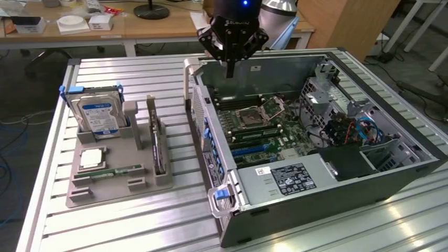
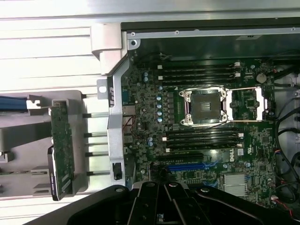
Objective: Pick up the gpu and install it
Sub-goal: 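Reach for the gpu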
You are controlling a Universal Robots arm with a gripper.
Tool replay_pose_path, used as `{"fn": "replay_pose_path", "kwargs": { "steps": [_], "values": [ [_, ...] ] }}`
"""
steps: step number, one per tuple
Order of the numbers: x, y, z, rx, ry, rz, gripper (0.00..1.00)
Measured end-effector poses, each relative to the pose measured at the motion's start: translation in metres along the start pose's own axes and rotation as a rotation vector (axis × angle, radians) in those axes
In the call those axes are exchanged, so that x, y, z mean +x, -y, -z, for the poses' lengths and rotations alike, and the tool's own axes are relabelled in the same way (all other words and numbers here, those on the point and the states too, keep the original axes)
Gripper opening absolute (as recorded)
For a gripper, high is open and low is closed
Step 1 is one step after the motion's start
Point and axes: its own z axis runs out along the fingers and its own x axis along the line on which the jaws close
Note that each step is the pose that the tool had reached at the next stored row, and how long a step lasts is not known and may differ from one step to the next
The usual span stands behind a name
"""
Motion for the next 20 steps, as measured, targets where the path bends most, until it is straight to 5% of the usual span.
{"fn": "replay_pose_path", "kwargs": {
  "steps": [20],
  "values": [
    [0.0075, 0.0006, 0.0002, 0.0, 0.0, 0.0, 0.1]
  ]
}}
